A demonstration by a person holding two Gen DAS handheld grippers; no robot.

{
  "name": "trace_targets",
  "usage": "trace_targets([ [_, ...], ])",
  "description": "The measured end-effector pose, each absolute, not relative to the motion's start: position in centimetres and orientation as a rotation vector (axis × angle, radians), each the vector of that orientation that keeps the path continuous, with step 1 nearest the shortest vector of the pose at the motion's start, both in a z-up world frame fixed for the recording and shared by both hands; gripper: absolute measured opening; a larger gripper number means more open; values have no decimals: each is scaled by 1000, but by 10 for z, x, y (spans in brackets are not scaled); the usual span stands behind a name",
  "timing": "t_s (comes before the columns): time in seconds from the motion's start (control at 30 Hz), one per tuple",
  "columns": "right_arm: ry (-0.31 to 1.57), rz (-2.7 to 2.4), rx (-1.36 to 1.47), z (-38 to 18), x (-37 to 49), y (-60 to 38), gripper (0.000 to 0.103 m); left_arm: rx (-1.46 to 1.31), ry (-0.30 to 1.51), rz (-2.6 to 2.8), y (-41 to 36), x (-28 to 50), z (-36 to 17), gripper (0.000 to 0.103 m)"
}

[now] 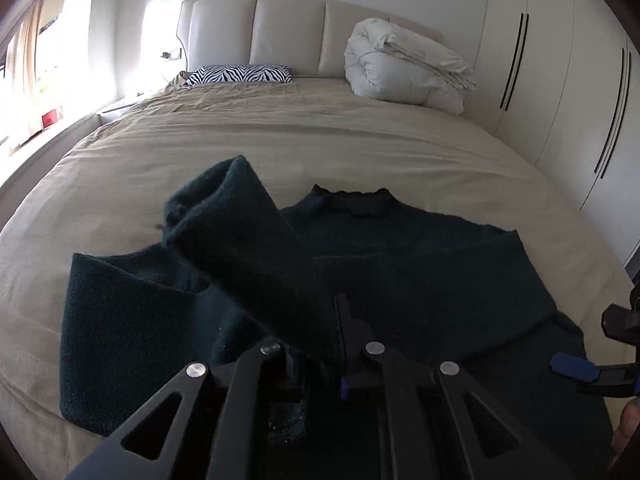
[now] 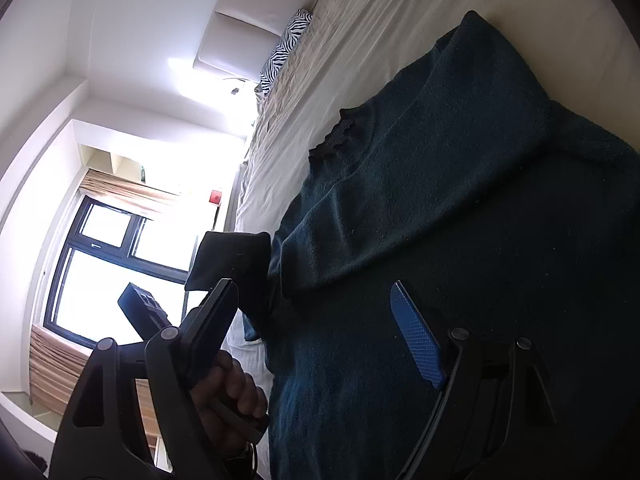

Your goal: Fold small clothes

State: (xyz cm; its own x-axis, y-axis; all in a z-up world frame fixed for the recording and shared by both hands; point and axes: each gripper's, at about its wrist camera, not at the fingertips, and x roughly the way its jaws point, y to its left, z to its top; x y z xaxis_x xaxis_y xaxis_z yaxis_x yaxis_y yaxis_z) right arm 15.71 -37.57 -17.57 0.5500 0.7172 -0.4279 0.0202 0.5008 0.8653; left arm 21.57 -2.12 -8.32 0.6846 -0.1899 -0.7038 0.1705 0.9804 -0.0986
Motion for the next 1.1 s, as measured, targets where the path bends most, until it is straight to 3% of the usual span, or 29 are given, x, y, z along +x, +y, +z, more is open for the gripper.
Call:
trace_targets([
  [0.07,929,492,960,-183,166,-376,79,49,846,-178,-35,218,-108,21],
  [0.17,967,493,951,-192,180,-370,79,112,825,-199,-36,199,-111,59],
  [0.2,975,496,944,-194,185,-367,79,129,804,-196,-36,193,-106,79],
  [0.23,982,502,938,-197,190,-363,79,145,781,-191,-34,185,-100,86],
  [0.47,1064,485,889,-211,223,-331,79,-81,738,-191,28,149,-72,88],
  [0.67,1130,496,766,-207,244,-288,75,-252,807,-166,71,127,-89,88],
  [0.73,1151,475,717,-207,248,-279,61,-304,795,-163,83,119,-88,88],
  [0.8,1185,452,635,-204,250,-271,39,-333,785,-151,95,113,-87,88],
  [0.93,1238,404,558,-199,244,-265,34,-391,799,-123,114,112,-90,88],
  [1.1,1262,349,529,-194,240,-263,10,-452,785,-108,129,107,-88,88],
])
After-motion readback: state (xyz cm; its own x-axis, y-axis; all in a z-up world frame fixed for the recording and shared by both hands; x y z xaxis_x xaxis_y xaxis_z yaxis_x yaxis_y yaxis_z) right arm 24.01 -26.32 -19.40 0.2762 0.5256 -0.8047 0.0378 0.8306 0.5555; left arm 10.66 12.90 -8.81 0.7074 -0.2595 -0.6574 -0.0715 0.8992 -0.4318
